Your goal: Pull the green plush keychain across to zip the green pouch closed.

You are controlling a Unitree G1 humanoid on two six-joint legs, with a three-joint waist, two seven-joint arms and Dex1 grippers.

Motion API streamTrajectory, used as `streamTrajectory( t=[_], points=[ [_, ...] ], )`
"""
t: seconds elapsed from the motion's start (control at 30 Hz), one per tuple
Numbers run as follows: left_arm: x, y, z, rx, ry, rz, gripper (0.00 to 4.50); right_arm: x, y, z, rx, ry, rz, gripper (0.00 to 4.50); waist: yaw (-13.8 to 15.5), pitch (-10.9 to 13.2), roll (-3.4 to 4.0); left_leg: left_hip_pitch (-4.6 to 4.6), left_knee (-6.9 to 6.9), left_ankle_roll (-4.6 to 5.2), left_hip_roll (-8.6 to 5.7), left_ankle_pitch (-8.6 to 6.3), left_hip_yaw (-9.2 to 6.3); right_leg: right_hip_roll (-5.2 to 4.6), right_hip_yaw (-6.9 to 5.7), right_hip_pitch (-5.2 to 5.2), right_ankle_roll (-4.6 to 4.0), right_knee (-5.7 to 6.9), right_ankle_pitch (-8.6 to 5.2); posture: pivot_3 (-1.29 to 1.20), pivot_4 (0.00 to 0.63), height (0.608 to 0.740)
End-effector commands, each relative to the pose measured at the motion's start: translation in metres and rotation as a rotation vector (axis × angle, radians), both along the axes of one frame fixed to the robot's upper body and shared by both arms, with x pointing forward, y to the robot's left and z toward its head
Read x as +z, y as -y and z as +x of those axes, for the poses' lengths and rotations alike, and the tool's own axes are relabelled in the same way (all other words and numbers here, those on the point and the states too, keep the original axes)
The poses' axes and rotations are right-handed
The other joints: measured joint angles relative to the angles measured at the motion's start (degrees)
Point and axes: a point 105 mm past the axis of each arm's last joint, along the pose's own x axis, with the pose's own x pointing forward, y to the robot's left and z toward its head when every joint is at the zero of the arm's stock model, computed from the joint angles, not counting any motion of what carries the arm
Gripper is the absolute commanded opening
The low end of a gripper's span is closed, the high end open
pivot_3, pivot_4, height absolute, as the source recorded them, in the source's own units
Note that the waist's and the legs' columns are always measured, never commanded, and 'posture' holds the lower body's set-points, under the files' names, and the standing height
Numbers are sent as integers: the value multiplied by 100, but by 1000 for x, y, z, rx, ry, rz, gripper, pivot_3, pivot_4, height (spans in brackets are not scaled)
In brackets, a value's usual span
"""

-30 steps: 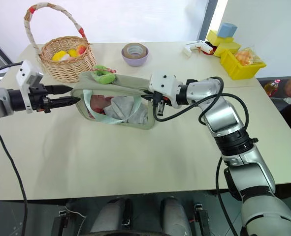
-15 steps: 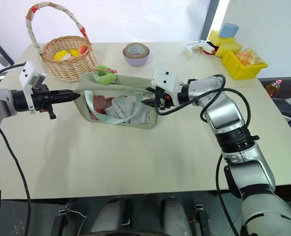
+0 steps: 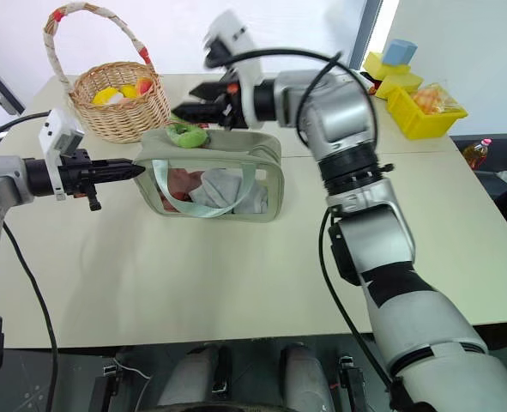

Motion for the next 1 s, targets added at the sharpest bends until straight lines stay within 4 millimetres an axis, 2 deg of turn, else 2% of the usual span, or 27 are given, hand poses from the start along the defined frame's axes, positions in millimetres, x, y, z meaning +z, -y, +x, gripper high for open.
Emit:
streamTrajectory(
  t=[0.03, 0.17, 0.37, 0.53, 0.67, 0.73, 0.77, 0.93, 1.0],
  points=[
    [12, 5, -4, -13, 51, 12, 0, 1, -4, 13, -47, 74, -52, 3025, 0, 0, 0, -1, 1, 0, -2, 0, 1, -3, 0, 0, 0, 0, 0, 0, 150, 739],
    [11, 4, -8, -7, 49, 12, 0, -13, -5, 24, -89, 84, -114, 3025, -23, 0, 0, 0, -1, -1, -1, 0, -2, 0, -1, -2, 0, 1, 0, 0, 150, 739],
    [9, 5, -11, 1, 47, 7, 0, -19, -9, 27, -93, 85, -143, 3025, -37, 0, 0, 1, -2, -3, 1, 1, -1, 0, -1, -2, 0, 1, 0, 0, 150, 739],
    [10, 7, -8, 6, 51, 1, 0, -9, -11, 27, -95, 79, -91, 3025, -35, 0, 0, 1, -2, -3, 2, 2, -1, 0, -1, -2, 0, 1, 0, 0, 150, 739],
    [9, 8, -5, 9, 53, -1, 0, -3, -4, 27, -94, 54, -61, 1291, -34, 0, 0, 1, -2, -3, 2, 2, -1, 0, -1, -2, 0, 1, 0, 0, 150, 739],
    [8, 9, -4, 7, 52, -4, 0, -2, 1, 27, -102, 45, -46, 230, -31, 0, 0, 1, -2, -3, 2, 2, -1, 0, -1, -2, 0, 1, 0, 0, 150, 739],
    [8, 10, -4, 6, 51, -4, 0, 0, 4, 27, -106, 45, -39, 48, -28, 0, 0, 1, -2, -3, 2, 2, -2, 0, -1, -2, 0, 1, 0, 0, 150, 739],
    [7, 12, -2, 3, 50, -6, 0, 12, 18, 24, -129, 48, -1, 48, -25, 0, 1, 0, -2, -3, 1, 1, -1, -1, -1, -2, 0, 0, 0, 0, 150, 739],
    [7, 12, -2, 2, 49, -6, 0, 23, 28, 23, -158, 76, 31, 48, -20, 0, 1, 0, -2, -3, 2, 1, -3, -1, -1, -2, 0, 1, 0, 0, 150, 739]
  ],
)
